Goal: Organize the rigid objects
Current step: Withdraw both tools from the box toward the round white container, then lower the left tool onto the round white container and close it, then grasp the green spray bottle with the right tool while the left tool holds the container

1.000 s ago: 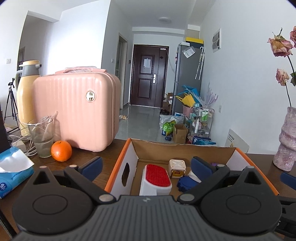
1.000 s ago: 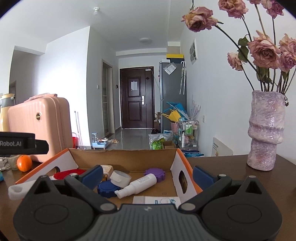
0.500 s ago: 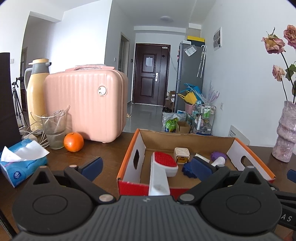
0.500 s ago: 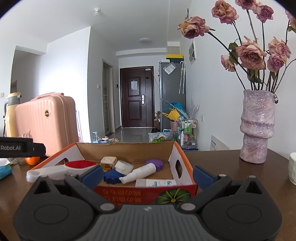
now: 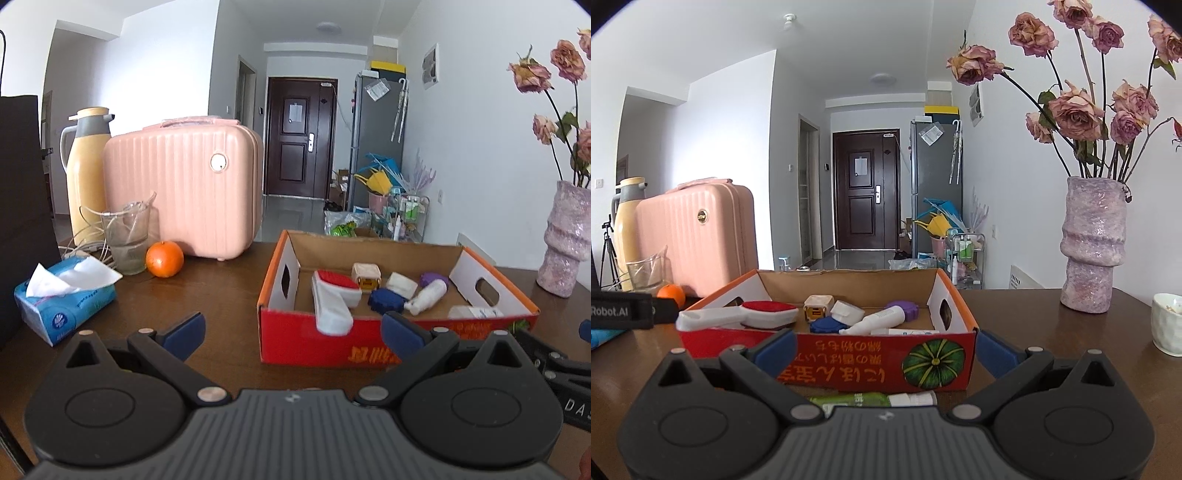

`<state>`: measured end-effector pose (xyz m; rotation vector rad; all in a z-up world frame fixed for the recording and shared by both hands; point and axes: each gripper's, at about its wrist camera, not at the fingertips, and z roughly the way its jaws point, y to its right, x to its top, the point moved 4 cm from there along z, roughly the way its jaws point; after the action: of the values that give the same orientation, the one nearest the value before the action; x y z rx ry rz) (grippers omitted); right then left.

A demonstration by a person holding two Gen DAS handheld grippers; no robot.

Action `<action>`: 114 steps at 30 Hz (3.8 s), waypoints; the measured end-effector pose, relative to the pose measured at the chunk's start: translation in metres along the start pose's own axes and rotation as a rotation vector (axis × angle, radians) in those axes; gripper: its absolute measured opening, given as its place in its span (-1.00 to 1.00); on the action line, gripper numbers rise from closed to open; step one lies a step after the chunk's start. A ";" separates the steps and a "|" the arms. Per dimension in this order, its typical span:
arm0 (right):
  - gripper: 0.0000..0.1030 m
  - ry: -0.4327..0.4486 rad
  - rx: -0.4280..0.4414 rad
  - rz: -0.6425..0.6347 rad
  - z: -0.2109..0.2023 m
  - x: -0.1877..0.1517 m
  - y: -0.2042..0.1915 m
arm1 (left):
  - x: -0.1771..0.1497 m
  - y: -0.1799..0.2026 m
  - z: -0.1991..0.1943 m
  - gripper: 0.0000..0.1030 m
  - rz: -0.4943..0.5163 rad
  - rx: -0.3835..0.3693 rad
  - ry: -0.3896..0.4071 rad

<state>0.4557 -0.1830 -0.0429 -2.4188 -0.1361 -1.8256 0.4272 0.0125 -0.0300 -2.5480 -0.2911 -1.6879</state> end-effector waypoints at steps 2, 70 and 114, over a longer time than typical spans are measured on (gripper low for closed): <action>1.00 -0.004 0.001 -0.001 -0.005 -0.002 0.000 | -0.005 0.000 -0.004 1.00 0.007 -0.005 -0.010; 1.00 -0.136 -0.076 0.056 -0.012 -0.030 0.012 | -0.037 -0.006 0.037 -0.22 0.067 -0.131 -0.208; 0.86 -0.347 -0.274 0.223 0.077 -0.028 -0.033 | -0.019 -0.026 -0.004 -0.22 0.023 -0.128 -0.103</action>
<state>0.5172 -0.1397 -0.0899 -2.7824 0.3658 -1.3981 0.4109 0.0351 -0.0473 -2.7230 -0.1634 -1.6207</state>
